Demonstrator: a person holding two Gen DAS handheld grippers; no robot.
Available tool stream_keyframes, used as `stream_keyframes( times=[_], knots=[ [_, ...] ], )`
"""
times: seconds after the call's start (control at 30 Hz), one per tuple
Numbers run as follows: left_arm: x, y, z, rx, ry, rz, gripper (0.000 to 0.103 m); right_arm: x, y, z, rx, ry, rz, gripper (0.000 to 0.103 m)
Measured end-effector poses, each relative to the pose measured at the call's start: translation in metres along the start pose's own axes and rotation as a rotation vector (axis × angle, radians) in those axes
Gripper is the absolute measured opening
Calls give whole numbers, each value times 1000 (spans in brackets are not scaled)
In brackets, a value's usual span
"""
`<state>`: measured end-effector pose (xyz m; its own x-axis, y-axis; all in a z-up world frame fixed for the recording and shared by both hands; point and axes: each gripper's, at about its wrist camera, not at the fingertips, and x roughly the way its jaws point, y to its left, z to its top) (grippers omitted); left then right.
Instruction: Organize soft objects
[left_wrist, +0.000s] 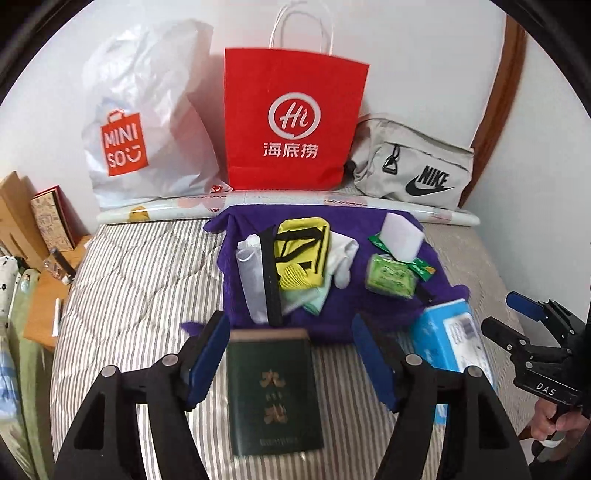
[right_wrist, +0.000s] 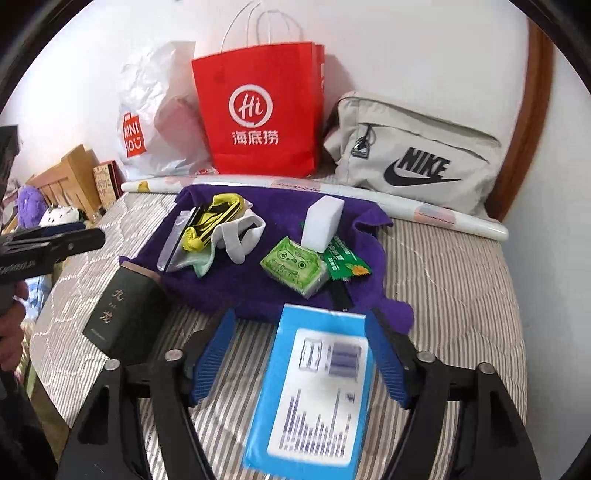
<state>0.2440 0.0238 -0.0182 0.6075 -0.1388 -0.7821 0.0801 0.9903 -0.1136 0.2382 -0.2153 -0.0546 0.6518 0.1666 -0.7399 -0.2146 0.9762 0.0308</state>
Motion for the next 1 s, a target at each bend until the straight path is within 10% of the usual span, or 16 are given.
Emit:
stream_keyframes(
  times=[1.0],
  knots=[
    [-148,-59,-123,35,-186,66,83,-141,33,-113,71,-116,-80,87]
  ],
)
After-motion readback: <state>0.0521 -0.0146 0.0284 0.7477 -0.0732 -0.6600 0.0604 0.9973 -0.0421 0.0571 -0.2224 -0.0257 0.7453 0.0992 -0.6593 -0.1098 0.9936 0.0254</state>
